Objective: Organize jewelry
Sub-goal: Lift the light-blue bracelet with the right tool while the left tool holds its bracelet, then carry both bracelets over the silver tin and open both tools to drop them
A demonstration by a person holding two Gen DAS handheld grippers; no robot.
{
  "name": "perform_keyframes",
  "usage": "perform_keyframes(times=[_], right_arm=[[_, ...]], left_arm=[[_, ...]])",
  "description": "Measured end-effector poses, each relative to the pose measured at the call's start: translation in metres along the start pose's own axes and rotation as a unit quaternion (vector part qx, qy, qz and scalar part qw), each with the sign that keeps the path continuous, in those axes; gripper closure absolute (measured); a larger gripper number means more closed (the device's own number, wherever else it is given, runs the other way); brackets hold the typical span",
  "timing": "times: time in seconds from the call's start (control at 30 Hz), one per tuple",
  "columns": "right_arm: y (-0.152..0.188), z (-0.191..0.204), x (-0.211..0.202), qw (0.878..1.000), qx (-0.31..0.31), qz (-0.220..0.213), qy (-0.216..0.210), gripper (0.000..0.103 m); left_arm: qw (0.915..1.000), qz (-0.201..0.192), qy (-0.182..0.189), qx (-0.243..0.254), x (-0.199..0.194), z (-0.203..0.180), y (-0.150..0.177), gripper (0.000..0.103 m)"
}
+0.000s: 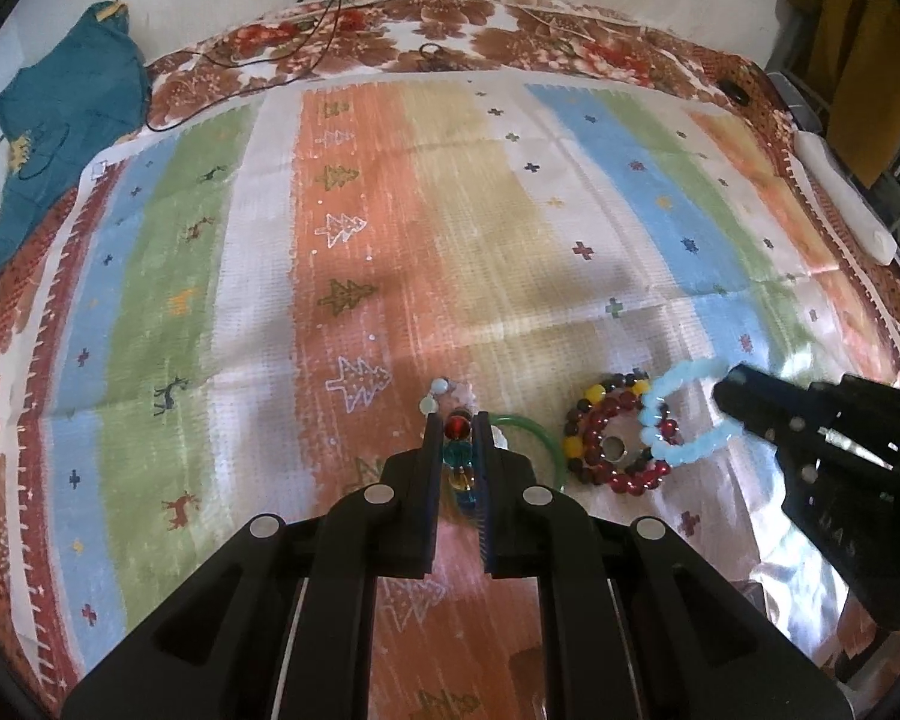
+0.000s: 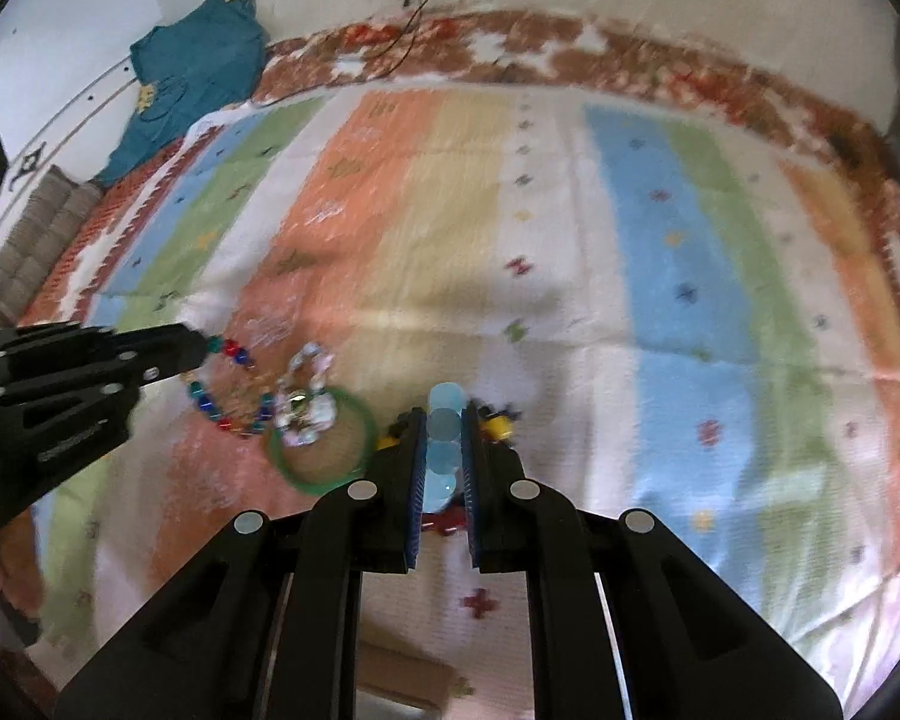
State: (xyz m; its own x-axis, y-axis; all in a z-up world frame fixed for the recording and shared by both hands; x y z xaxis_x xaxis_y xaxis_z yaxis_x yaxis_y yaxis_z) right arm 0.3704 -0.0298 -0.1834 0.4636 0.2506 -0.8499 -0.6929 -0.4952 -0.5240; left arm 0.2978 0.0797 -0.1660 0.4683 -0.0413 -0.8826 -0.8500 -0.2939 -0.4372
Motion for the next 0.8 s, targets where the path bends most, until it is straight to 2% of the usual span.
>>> perform_keyframes(times=[0.07,0.47,0.8], right_arm=[[-0.001,-0.005,-0.005,1.000,-0.003,-0.007,0.015,0.091],[0.004,-0.012,-0.027,1.000,-0.002,-0.025,0.019,0.091],[0.009,-0.007,-0.046,0.999,-0.015,-0.042,0.030,0.091]], left_arm=[[1.0000,-0.007,-0.001,0.001,-0.008,-0.003,0.000,0.094],[0.9992,-0.031,0.026,0.007,-0.040,-0.022,0.009,0.094],[0.9984,-0.046,0.032,0.008,-0.059,-0.032,0.022,0.094]])
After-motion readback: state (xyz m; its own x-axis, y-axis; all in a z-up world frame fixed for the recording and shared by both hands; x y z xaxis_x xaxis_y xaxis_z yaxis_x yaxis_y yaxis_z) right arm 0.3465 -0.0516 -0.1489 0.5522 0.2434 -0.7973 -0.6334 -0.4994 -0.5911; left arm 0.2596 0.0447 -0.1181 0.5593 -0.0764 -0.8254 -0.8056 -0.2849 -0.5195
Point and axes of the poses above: each gripper's, at about its wrist camera, not at the fingertips, and x roughly the way its jaws point, z to its left, y to its underside, the point moved 10 cm from there along x, roughly the way its jaws point, and after that the axes turned 12 degrees about -x, right-handed, at the moved point
